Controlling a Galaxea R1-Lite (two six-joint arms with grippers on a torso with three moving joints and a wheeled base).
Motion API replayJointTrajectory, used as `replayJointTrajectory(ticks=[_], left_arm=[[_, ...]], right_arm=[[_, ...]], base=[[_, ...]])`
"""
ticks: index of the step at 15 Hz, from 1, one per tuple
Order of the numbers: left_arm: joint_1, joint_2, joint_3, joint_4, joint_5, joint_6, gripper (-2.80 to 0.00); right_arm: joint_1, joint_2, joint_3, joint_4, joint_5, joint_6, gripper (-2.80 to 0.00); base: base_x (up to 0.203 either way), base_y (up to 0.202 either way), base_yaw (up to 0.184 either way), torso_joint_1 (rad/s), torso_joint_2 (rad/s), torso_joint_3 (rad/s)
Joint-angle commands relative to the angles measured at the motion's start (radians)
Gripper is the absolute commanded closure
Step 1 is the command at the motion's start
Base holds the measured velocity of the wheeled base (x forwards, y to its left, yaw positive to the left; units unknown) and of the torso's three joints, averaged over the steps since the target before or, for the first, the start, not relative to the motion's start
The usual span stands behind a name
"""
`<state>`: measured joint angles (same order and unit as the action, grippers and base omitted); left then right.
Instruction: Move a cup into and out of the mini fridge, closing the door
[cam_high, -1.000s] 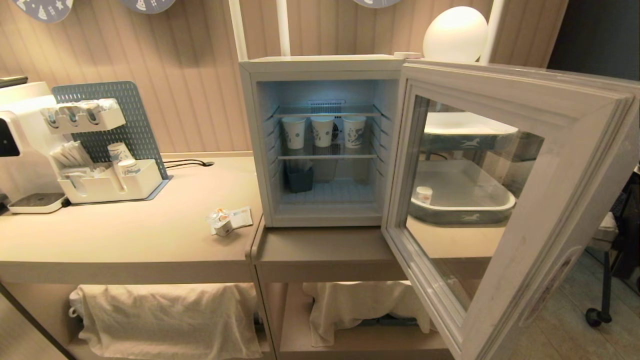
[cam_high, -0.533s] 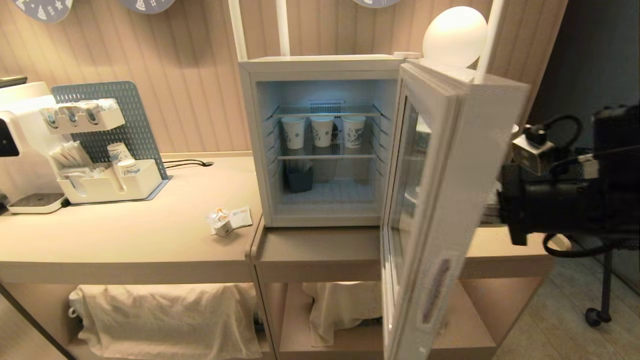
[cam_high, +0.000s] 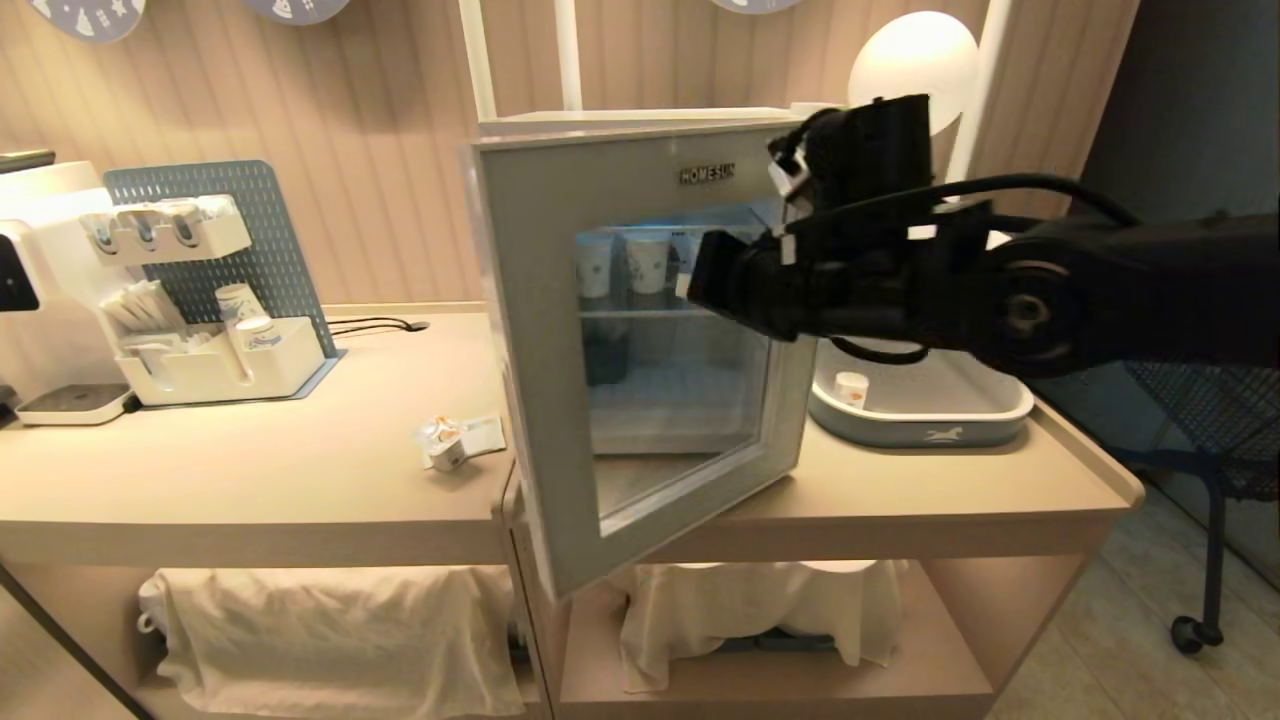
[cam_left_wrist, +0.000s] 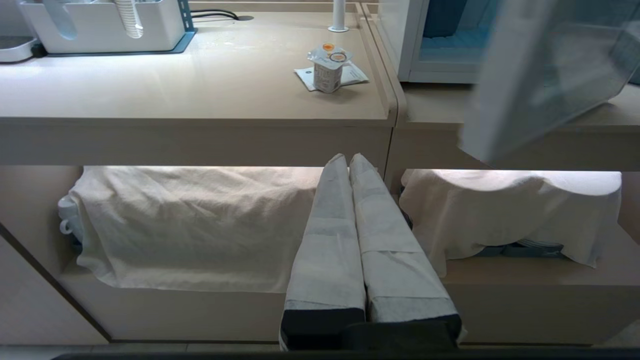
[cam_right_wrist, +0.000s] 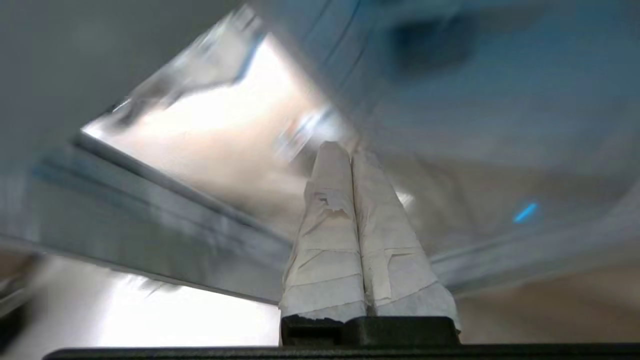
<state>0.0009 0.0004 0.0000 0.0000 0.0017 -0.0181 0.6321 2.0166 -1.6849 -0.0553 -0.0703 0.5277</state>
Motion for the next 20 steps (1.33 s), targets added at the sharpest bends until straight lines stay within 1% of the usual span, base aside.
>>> replayJointTrajectory(ticks=[1, 2, 3, 5, 7, 10, 13, 14, 15, 16, 18, 20], left_arm=[[0.001, 0.0, 0.002, 0.0, 0.001, 0.0, 0.0], [0.001, 0.0, 0.002, 0.002, 0.0, 0.0, 0.0], [0.001, 0.0, 0.002, 0.0, 0.0, 0.0, 0.0], [0.001, 0.0, 0.002, 0.001, 0.0, 0.0, 0.0], [0.001, 0.0, 0.002, 0.0, 0.0, 0.0, 0.0], [0.001, 0.0, 0.002, 0.0, 0.001, 0.0, 0.0], [0.001, 0.0, 0.002, 0.0, 0.0, 0.0, 0.0], [0.001, 0.0, 0.002, 0.001, 0.0, 0.0, 0.0], [0.001, 0.0, 0.002, 0.0, 0.0, 0.0, 0.0], [0.001, 0.0, 0.002, 0.0, 0.0, 0.0, 0.0], [0.001, 0.0, 0.002, 0.0, 0.0, 0.0, 0.0], [0.001, 0.0, 0.002, 0.0, 0.0, 0.0, 0.0]], right_arm=[[0.006, 0.178, -0.191, 0.002, -0.288, -0.118, 0.0], [-0.012, 0.181, -0.217, 0.005, -0.321, -0.143, 0.0], [-0.041, 0.166, -0.206, 0.009, -0.338, -0.158, 0.0], [-0.078, 0.112, -0.106, 0.005, -0.35, -0.171, 0.0], [-0.095, 0.064, -0.032, 0.001, -0.354, -0.182, 0.0], [-0.097, -0.005, 0.06, -0.008, -0.36, -0.183, 0.0], [-0.099, -0.175, 0.206, -0.041, -0.372, -0.208, 0.0], [-0.106, -0.254, 0.254, -0.042, -0.401, -0.22, 0.0], [-0.123, -0.342, 0.306, -0.041, -0.466, -0.241, 0.0], [-0.148, -0.434, 0.368, -0.042, -0.559, -0.274, 0.0], [-0.205, -0.638, 0.518, -0.053, -0.705, -0.331, 0.0], [-0.273, -0.864, 0.664, -0.065, -0.783, -0.37, 0.0]], base=[[0.0, 0.0, 0.0, 0.0, 0.0, 0.0], [0.0, 0.0, 0.0, 0.0, 0.0, 0.0], [0.0, 0.0, 0.0, 0.0, 0.0, 0.0], [0.0, 0.0, 0.0, 0.0, 0.0, 0.0], [0.0, 0.0, 0.0, 0.0, 0.0, 0.0], [0.0, 0.0, 0.0, 0.0, 0.0, 0.0], [0.0, 0.0, 0.0, 0.0, 0.0, 0.0], [0.0, 0.0, 0.0, 0.0, 0.0, 0.0], [0.0, 0.0, 0.0, 0.0, 0.0, 0.0], [0.0, 0.0, 0.0, 0.0, 0.0, 0.0], [0.0, 0.0, 0.0, 0.0, 0.0, 0.0], [0.0, 0.0, 0.0, 0.0, 0.0, 0.0]])
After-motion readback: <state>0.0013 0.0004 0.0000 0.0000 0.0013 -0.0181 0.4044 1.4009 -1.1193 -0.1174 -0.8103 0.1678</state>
